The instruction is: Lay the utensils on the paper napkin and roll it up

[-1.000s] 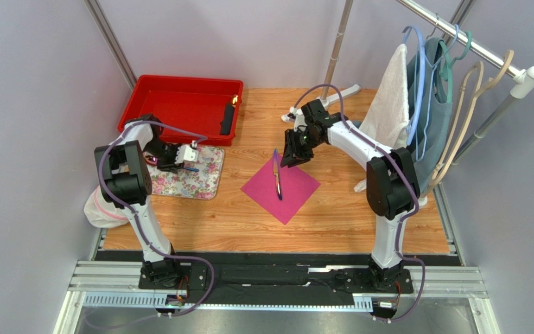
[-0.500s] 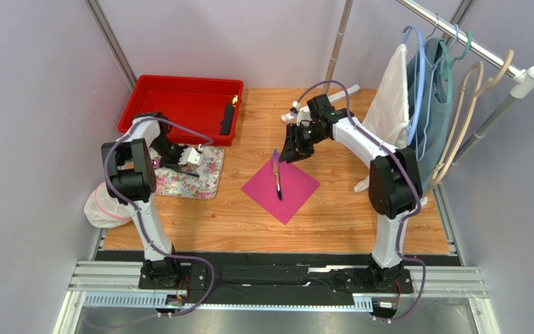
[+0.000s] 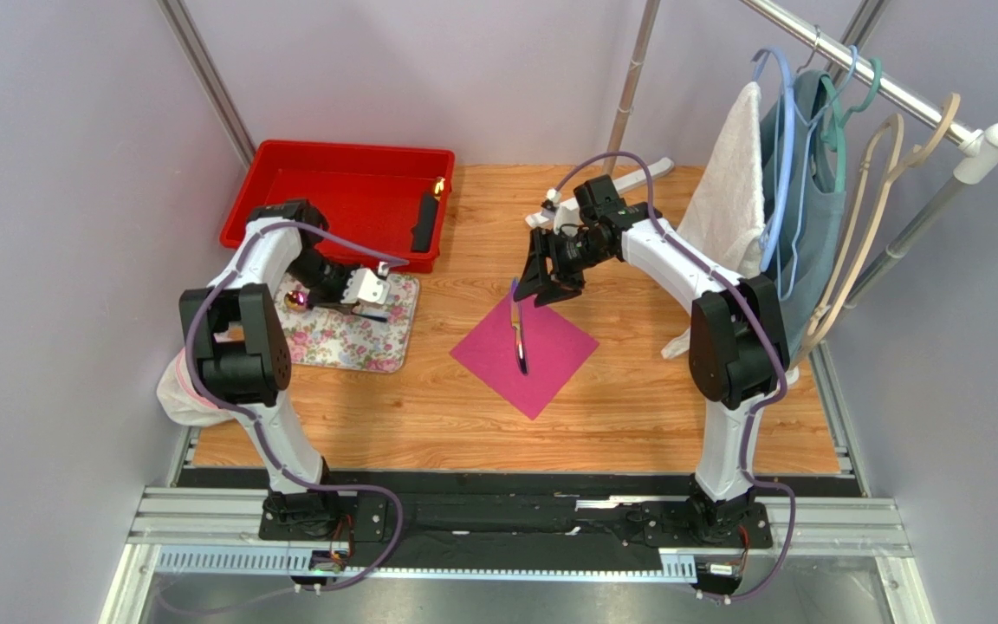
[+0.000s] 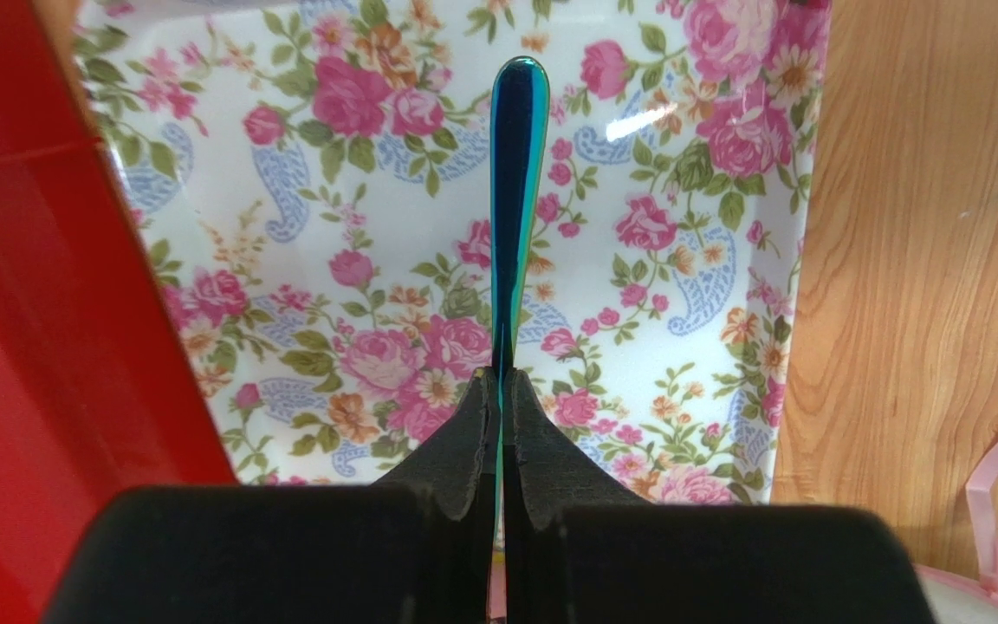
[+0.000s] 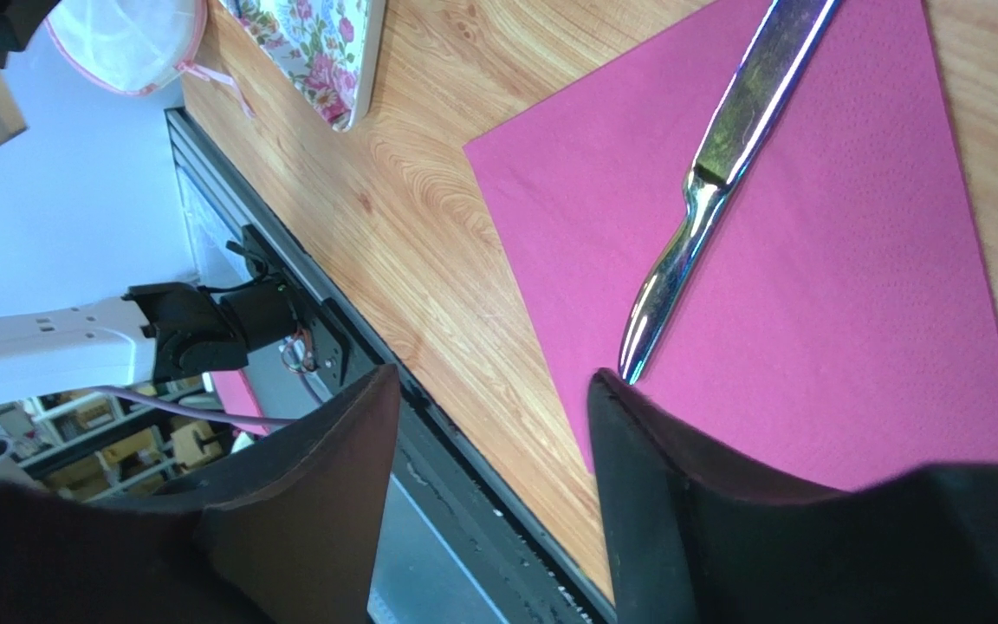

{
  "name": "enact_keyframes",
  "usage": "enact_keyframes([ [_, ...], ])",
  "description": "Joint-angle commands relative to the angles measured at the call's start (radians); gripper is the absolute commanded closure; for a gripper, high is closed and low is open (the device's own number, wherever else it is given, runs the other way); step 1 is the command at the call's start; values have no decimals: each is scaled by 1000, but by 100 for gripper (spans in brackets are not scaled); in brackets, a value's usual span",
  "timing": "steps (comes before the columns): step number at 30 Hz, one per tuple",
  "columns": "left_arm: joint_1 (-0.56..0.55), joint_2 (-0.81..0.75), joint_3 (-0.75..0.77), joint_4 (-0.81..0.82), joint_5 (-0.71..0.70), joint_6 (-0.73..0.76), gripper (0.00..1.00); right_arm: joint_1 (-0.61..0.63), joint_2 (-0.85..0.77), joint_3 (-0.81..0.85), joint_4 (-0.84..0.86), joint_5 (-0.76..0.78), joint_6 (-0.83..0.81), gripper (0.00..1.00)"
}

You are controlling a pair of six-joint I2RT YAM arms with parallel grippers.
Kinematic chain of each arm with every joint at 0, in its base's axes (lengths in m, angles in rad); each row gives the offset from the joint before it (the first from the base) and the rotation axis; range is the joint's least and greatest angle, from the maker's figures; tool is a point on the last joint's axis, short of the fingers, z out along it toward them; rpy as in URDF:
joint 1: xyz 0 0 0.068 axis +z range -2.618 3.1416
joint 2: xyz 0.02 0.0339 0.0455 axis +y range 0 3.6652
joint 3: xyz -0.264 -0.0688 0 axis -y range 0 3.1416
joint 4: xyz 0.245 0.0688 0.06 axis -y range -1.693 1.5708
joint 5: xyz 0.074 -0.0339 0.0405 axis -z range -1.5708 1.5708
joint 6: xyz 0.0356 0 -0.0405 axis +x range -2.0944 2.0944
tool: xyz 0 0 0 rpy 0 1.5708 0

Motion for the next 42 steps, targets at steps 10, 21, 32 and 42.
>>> enact_keyframes([
  [10, -154, -182, 5, -78, 147, -39, 100, 93, 66, 62, 137, -132, 147, 16],
  [21, -278, -264, -17, -99, 180, -57, 100, 233, 197, 130, 397, -303, 386, 25],
  [32, -315, -289, -47, -95, 171, -60, 100, 294, 257, 173, 502, -321, 468, 30],
  [42, -242, -284, -184, 2, 151, -75, 58, 250, 220, 95, 423, -222, 411, 29],
])
